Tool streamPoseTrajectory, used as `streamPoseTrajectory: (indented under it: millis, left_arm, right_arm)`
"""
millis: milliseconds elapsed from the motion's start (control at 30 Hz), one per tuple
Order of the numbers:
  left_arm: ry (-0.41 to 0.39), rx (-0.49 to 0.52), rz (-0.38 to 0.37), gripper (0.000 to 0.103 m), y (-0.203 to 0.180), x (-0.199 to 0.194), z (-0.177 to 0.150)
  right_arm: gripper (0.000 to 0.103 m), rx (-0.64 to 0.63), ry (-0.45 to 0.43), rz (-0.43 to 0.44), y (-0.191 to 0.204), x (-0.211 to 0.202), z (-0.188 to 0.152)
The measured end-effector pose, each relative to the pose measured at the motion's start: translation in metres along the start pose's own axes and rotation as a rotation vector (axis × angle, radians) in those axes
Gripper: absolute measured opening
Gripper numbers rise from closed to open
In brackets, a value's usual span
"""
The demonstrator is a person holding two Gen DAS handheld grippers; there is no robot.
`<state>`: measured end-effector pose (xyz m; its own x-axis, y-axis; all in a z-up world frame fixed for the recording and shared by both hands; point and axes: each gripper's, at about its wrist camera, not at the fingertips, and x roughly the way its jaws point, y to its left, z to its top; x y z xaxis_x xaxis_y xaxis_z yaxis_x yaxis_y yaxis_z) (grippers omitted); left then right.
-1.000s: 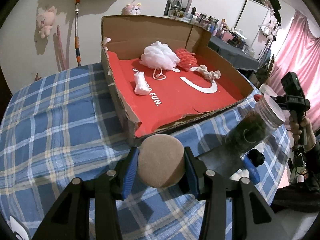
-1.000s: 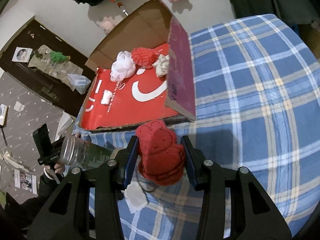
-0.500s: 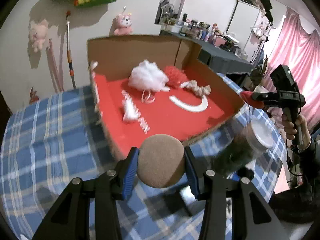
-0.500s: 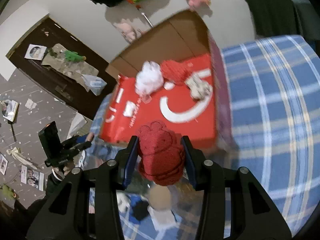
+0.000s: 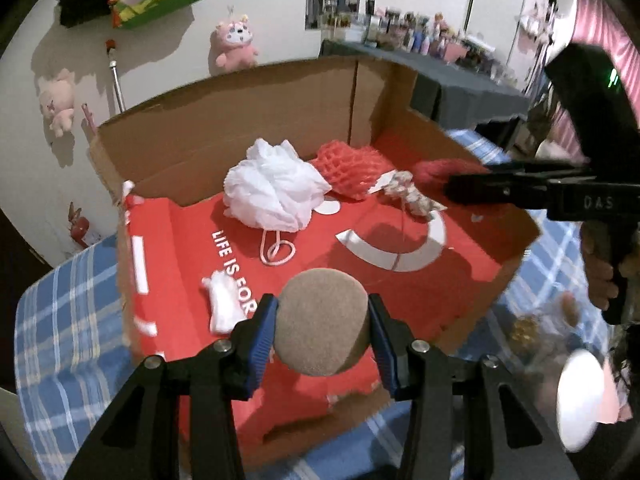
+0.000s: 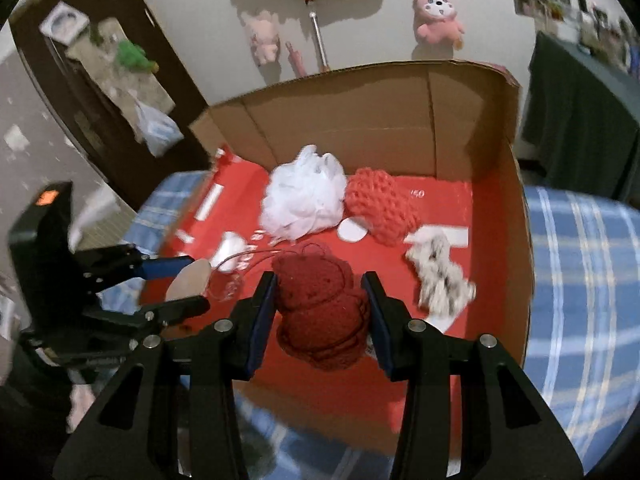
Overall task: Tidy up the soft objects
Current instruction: 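Lower both items into the box and open both tools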
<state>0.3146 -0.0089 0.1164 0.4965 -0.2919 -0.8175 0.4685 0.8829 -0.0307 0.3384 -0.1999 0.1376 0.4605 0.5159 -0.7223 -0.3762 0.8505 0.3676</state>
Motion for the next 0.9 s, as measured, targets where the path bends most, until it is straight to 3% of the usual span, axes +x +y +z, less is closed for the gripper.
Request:
streamPoseTrajectory:
  millis: [300, 700, 900]
  left_arm:
    - [0.129, 0.033, 0.104, 0.048, 0.003, 0.053, 0.013]
    - [0.163, 0.068, 0.178, 0.049, 0.006, 0.074, 0.017]
    - [0.178, 0.085, 0.192, 0.051, 0.003, 0.084, 0.015]
  right_arm:
    - [0.041, -0.089, 0.084, -0.133, -0.003, 0.052, 0.028]
    - [0.043, -0.223, 0.172, -0.262, 0.012, 0.096, 0.028]
    - [0.044, -0.224, 0.219, -0.293, 0.005, 0.108, 0.028]
